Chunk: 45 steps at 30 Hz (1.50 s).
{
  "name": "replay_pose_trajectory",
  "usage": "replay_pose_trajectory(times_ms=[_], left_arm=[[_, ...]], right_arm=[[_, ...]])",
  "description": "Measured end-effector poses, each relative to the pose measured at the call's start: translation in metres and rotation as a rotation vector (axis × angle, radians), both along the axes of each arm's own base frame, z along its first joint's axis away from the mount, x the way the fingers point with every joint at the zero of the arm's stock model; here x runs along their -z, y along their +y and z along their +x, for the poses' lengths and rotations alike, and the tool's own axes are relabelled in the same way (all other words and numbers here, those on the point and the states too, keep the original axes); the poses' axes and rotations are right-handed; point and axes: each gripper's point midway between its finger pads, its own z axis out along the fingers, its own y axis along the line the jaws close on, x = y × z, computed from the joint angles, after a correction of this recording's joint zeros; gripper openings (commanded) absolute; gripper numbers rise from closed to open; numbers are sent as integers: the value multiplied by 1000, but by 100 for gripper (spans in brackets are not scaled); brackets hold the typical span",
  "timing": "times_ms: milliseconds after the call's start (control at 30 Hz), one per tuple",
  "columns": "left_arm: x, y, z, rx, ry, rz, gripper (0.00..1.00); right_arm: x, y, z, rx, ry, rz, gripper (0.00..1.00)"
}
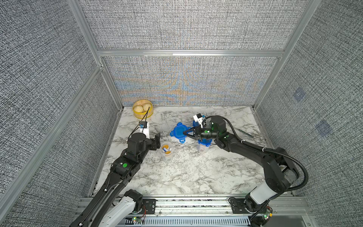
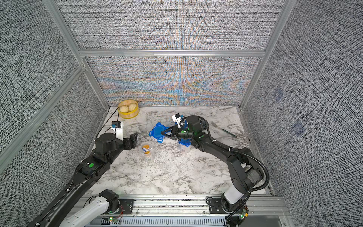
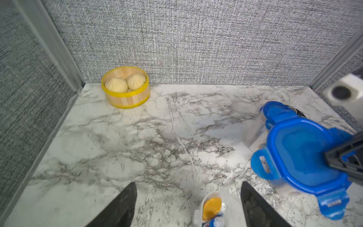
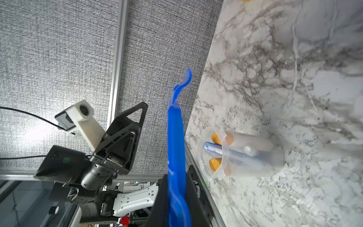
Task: Pack away toiletry kits
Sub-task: Pick up the lid from the center of the board, then close the lid on the container.
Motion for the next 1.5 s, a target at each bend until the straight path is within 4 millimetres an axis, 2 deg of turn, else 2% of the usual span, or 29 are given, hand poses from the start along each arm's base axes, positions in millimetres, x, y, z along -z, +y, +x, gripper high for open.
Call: replay_pose_trajectory(times_ms=[133, 367, 467, 600, 800, 1000, 1200, 1333, 1400, 1500], left_arm=[[2, 12, -5, -59, 45, -40, 85], [22, 5, -2, -41, 115, -128, 85], [31, -3, -7, 1, 127, -167, 85], [30, -4, -12, 20, 95, -194, 81], [43, -11, -14, 50, 96, -231, 78], [65, -26, -5, 98, 162, -231, 80], [56, -30, -5, 128, 123, -246, 77], [55, -28, -11, 134, 105, -250, 69], [55, -27, -12, 134, 102, -251, 68], [65, -26, -16, 126, 117, -262, 67]], right_arm=[[28, 6, -26, 73, 83, -28, 1], [31, 31, -64, 157, 49, -5, 1], [38, 37, -74, 198, 47, 1, 2], [44, 40, -81, 264, 35, 17, 2], [35, 41, -76, 357, 18, 71, 2], [41, 52, -73, 412, 49, 101, 1], [50, 65, -71, 444, 81, 121, 2], [52, 69, -70, 464, 93, 145, 2], [56, 71, -68, 474, 96, 140, 2], [49, 76, -66, 476, 96, 156, 2]])
